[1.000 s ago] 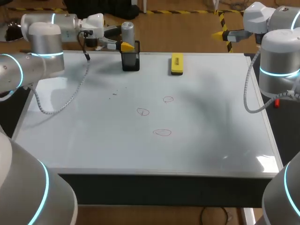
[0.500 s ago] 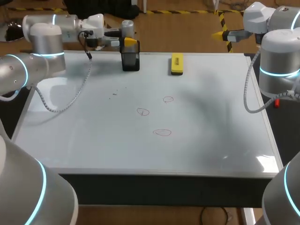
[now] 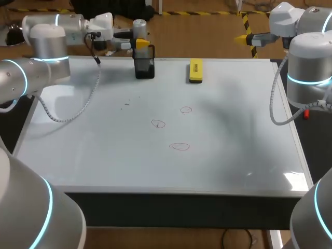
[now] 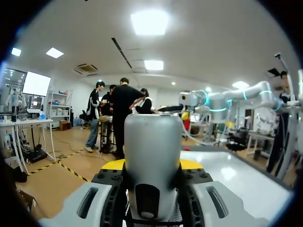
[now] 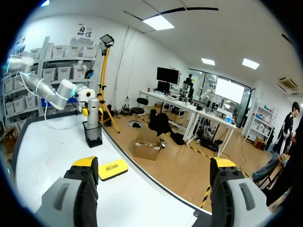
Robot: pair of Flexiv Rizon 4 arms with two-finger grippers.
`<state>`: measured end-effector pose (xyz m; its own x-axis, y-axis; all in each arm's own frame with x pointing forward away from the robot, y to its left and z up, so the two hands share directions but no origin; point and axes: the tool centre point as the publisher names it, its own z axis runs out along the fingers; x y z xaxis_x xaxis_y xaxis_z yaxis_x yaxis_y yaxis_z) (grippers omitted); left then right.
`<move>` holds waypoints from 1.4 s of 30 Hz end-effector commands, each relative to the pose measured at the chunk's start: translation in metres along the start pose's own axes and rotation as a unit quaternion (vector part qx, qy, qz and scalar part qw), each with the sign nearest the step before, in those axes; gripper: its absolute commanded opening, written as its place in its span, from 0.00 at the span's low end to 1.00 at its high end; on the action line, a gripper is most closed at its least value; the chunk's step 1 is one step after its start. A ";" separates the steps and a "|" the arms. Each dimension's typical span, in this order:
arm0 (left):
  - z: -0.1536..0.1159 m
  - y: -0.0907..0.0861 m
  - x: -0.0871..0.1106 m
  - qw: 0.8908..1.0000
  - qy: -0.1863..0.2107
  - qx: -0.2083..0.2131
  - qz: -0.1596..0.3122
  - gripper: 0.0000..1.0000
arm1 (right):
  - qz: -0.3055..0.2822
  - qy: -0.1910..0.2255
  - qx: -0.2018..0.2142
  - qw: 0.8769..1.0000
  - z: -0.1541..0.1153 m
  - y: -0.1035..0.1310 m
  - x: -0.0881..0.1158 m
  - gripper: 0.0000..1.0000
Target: Pick up the inspection probe, press it on each red-marked spot on the whiteboard one by one, put down the probe, pick up the eraser, and wipe off all the red marks.
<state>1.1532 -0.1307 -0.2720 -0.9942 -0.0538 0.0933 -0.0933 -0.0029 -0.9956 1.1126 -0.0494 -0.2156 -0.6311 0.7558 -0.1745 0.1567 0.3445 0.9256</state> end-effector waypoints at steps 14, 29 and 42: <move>0.001 -0.061 0.024 1.000 -0.024 0.008 0.019 0.00 | 0.000 0.000 0.000 1.000 0.000 0.000 0.000 1.00; -0.015 -0.112 0.062 0.998 -0.043 0.010 0.048 0.00 | 0.000 0.000 0.000 1.000 0.000 0.000 0.000 1.00; -0.072 -0.102 0.099 0.996 -0.075 0.010 0.049 0.00 | 0.000 0.000 0.000 1.000 0.000 0.000 0.000 1.00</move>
<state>1.0789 -0.0766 -0.1619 -1.0000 0.0059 -0.0019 0.0019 -0.0099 -0.9999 1.1126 -0.0494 -0.2156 -0.6311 0.7558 -0.1745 0.1567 0.3445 0.9256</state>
